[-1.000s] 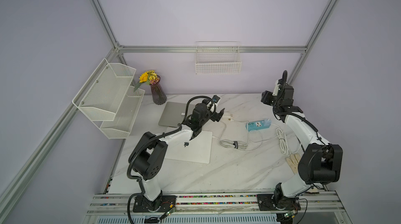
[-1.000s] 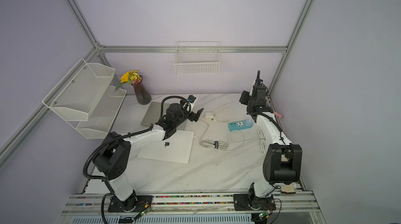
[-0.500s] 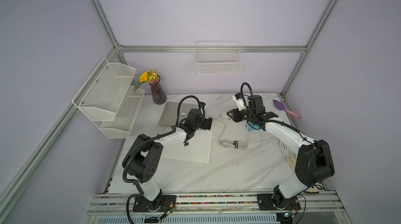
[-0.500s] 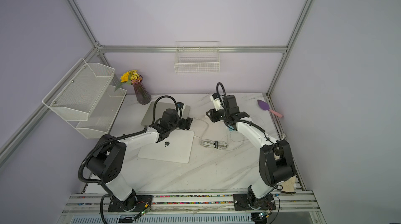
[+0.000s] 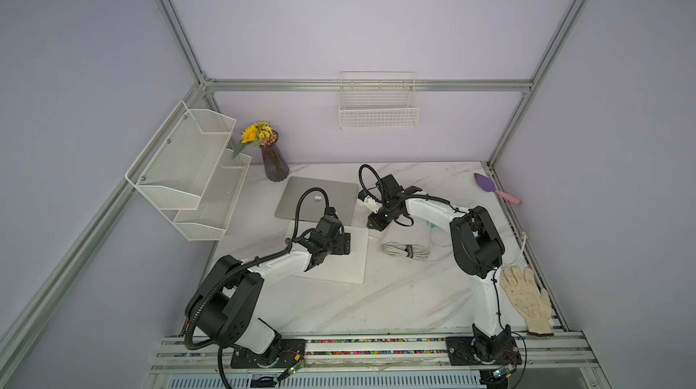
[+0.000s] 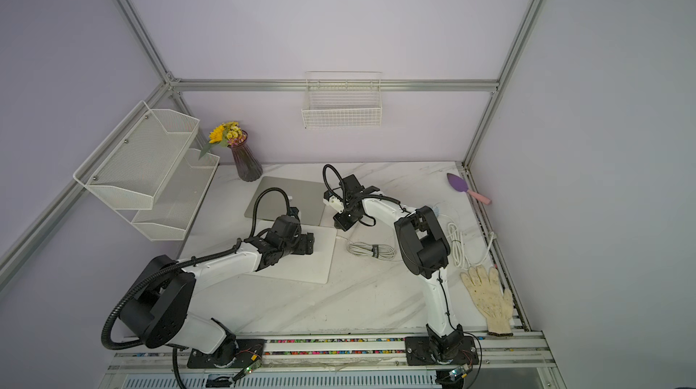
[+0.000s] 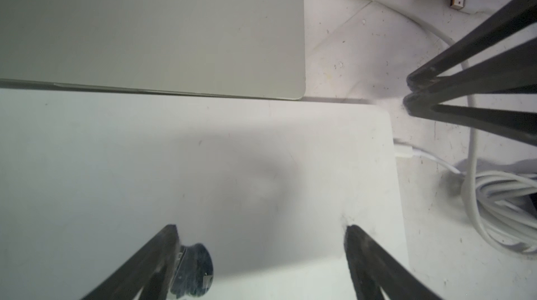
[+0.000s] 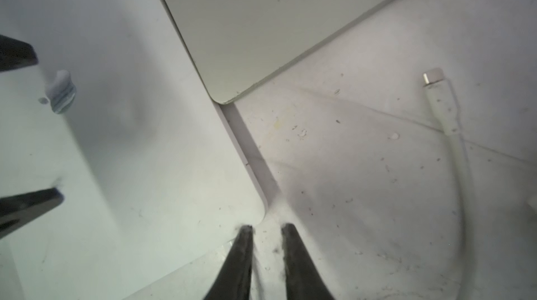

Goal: Unplug the laptop charger
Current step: Remove the charging cable from the laptop.

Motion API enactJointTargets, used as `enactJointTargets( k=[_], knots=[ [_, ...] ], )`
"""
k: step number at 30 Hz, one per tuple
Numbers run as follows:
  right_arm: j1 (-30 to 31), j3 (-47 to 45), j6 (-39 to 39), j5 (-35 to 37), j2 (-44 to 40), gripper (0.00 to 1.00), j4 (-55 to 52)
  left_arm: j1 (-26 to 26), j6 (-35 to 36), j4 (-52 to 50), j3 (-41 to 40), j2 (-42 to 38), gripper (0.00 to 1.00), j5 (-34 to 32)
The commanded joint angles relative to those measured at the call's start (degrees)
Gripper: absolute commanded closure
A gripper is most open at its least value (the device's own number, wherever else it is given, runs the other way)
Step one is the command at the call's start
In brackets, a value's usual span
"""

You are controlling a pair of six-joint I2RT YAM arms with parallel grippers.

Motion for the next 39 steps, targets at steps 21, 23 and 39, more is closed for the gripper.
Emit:
enactJointTargets(
  k=[21,23,39],
  knots=[
    [2.28,-3.41,-11.30,-1.12,-2.74,0.66,-6.72,-4.02,1.61,0.39,3.74,1.39,0.08,0.91],
    [2.41,-4.02,-11.27,-0.83,-2.72,0.69,-6.59,-4.03,1.61,0.54,3.93,1.79,0.08,1.28],
    [2.43,-9.45,-9.78,7.11,-3.14,1.00,-0.14,-12.60,2.03,-7.67,13.99,13.91,0.00,-9.69]
  ],
)
